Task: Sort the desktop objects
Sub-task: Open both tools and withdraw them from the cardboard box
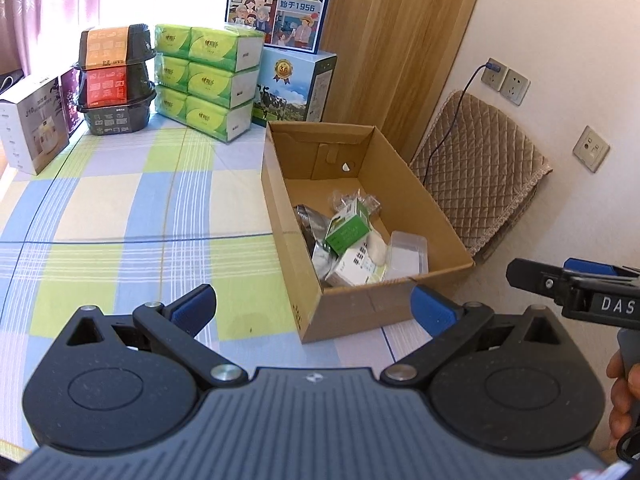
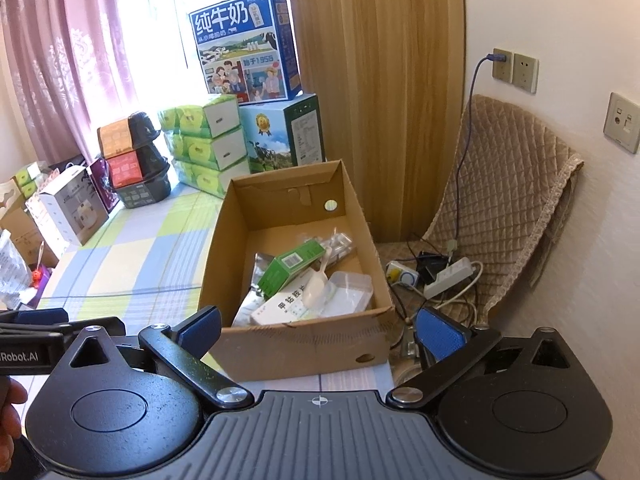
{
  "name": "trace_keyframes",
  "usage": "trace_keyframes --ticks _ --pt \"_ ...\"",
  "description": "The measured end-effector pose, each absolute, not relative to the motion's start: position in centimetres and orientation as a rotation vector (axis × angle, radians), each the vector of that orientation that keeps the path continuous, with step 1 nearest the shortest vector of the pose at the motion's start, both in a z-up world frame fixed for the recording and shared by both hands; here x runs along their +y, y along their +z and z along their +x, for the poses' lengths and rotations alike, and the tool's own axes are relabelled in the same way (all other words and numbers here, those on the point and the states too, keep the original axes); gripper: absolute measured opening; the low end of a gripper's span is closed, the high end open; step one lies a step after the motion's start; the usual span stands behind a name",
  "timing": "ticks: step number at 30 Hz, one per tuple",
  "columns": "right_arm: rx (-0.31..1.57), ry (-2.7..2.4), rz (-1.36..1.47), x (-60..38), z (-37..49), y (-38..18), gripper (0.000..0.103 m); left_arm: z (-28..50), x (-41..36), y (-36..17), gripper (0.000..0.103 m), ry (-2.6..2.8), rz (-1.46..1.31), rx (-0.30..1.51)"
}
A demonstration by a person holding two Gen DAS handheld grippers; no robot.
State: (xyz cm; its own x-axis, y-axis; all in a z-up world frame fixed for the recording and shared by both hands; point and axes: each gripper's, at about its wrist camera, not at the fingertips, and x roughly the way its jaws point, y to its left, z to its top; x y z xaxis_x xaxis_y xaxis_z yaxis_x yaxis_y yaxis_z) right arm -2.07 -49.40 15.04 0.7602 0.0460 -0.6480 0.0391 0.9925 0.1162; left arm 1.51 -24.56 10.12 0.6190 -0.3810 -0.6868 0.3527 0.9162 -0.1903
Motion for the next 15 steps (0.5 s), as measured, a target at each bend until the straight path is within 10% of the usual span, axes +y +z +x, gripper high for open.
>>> trace_keyframes --ticks 15 --pt "0.689 0.005 0.111 -48.3 -4.9 15.7 0.101 -1.5 -24.4 11.1 0.102 -0.385 -0.032 0.782"
